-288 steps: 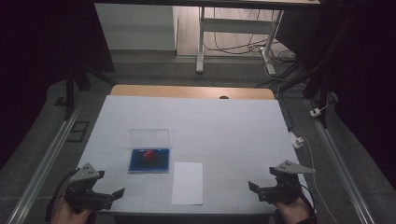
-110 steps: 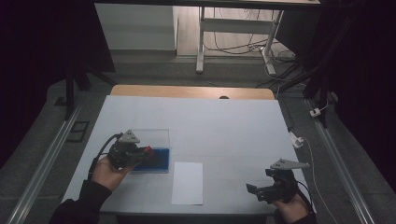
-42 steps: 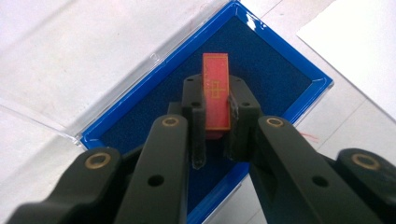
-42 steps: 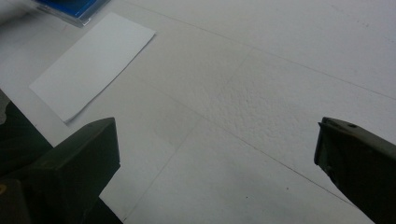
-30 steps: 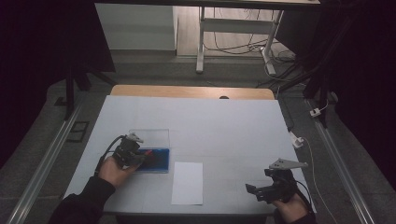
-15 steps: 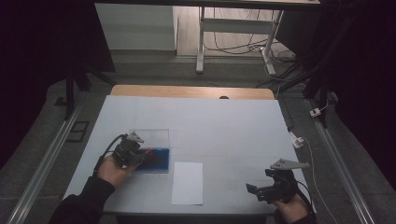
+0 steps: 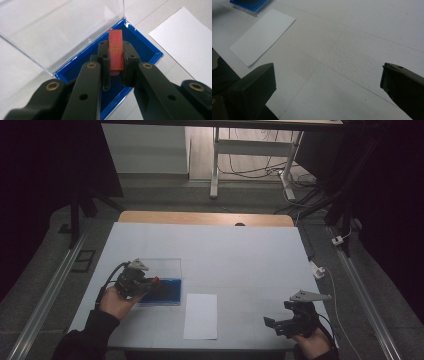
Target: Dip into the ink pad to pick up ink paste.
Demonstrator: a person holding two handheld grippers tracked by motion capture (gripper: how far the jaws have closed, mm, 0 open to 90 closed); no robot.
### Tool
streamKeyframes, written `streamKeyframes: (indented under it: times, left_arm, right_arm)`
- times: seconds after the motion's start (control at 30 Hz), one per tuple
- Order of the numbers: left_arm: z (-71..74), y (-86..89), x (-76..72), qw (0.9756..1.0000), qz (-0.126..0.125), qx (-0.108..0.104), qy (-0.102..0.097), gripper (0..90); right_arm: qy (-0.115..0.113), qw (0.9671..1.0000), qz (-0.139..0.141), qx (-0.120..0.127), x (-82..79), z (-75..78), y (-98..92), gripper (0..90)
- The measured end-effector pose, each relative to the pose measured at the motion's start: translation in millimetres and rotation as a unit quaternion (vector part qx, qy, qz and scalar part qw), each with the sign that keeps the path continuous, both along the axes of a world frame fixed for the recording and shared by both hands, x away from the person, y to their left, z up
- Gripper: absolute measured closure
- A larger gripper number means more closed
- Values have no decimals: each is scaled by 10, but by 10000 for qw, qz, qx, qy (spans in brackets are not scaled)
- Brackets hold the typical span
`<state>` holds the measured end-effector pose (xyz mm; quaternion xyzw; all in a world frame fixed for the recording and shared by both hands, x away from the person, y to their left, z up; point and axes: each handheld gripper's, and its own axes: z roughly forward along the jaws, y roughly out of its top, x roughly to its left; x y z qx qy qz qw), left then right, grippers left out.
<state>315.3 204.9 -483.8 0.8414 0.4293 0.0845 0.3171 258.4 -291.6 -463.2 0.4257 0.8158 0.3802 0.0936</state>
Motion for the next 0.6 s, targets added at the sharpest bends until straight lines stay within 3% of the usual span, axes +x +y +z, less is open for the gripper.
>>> streamKeyframes:
  times: [0.33,0.6]
  left_arm:
    - [-91,15,62,9997,8,25,255,797]
    - [-129,-14,77,9994,-14,136,303,797]
  right_arm:
    - [-2,10000,2,-3,-1,0,1,4]
    - [-8,10000,1,-5,-2,0,1,4]
